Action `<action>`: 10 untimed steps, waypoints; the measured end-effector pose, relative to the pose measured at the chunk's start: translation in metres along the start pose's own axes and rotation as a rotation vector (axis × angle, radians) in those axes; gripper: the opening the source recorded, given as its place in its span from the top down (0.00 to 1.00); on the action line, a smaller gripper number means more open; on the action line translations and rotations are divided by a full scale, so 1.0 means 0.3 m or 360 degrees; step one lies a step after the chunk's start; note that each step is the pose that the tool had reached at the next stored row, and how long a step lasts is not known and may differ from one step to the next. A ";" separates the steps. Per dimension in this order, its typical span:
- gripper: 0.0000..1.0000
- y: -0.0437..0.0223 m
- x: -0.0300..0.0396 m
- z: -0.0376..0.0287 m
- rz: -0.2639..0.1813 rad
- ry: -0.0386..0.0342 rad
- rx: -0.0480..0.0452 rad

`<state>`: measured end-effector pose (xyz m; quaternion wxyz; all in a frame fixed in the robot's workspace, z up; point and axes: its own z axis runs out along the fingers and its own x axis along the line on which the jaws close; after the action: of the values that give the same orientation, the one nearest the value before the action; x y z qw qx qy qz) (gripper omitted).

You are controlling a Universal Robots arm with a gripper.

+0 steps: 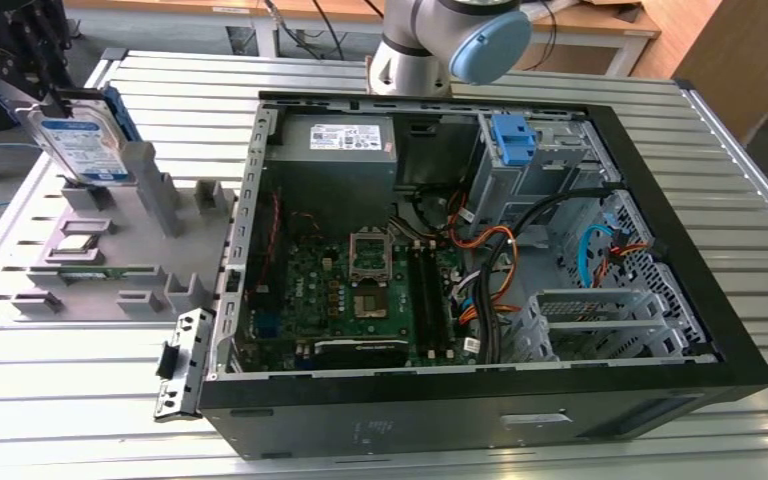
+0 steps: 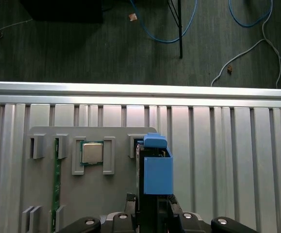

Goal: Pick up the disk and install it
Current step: 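Pick up the disk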

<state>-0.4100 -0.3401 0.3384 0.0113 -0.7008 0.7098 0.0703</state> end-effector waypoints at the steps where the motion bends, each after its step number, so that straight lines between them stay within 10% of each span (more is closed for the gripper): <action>1: 0.65 0.000 0.000 0.000 0.0000 0.0000 0.0000; 10: 0.65 0.002 -0.002 -0.021 0.0000 0.0000 0.0000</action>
<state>-0.4100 -0.3401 0.3447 0.0113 -0.7008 0.7098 0.0703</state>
